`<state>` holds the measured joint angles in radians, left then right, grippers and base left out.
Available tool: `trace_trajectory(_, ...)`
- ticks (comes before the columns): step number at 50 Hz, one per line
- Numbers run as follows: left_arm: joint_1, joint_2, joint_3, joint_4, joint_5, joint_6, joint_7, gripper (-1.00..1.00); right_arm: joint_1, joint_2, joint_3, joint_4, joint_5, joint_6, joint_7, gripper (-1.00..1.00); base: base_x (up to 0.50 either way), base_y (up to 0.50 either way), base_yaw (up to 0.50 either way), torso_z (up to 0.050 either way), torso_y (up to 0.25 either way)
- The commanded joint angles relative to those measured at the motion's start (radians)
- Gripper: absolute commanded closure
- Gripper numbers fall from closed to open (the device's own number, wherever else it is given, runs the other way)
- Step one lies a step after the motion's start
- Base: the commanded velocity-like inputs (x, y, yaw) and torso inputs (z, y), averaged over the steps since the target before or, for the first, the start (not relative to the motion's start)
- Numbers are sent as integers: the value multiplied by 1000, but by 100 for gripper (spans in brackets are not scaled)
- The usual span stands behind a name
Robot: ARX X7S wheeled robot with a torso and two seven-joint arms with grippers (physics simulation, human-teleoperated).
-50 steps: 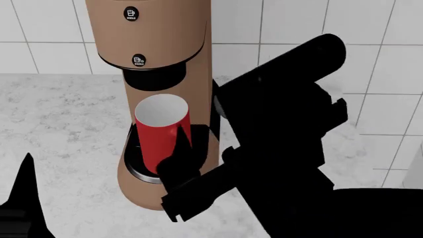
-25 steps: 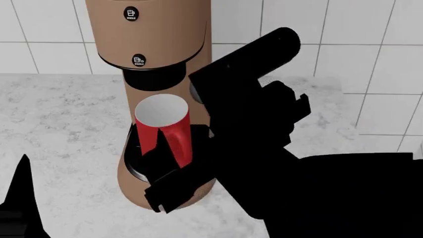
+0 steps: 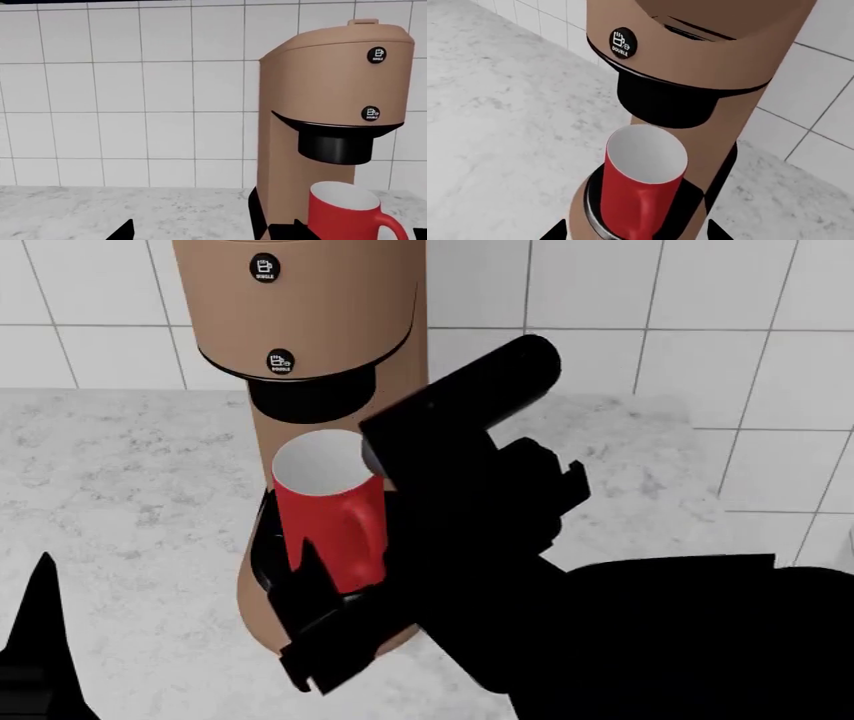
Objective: Pick the mug from under the coffee machine dispenser and place it on the counter.
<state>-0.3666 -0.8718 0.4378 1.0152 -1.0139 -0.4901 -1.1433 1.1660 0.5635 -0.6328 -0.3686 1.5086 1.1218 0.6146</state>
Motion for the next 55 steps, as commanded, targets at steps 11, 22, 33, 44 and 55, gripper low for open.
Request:
trace_trajectory(11,-8,0,24,-9,5,8,-5,-100,-50,-18,-42,40,-85,-43,-75,-100,0,0,0,0,0)
trace_trajectory(22,11,-13,23,-14,15,25,-4,-100,-58,-33,-53,63,-119,-65,-89,-100,0,0,0,0,0)
trace_trajectory(33,15,-17,28,-16,20,34,-2,-100,-62,-34,-63,86,-155,-84,-104,-100,0,0,0,0,0)
trace_trajectory(44,16,-22,32,-14,21,40,-6,-100,-65,-37,-80,112,-183,-93,-124,-100,0,0,0,0,0)
trace_trajectory(55,26,-29,38,-10,26,49,-10,-100,-88,-41,-91,134,-214,-120,-143,-100,0,0,0,0,0)
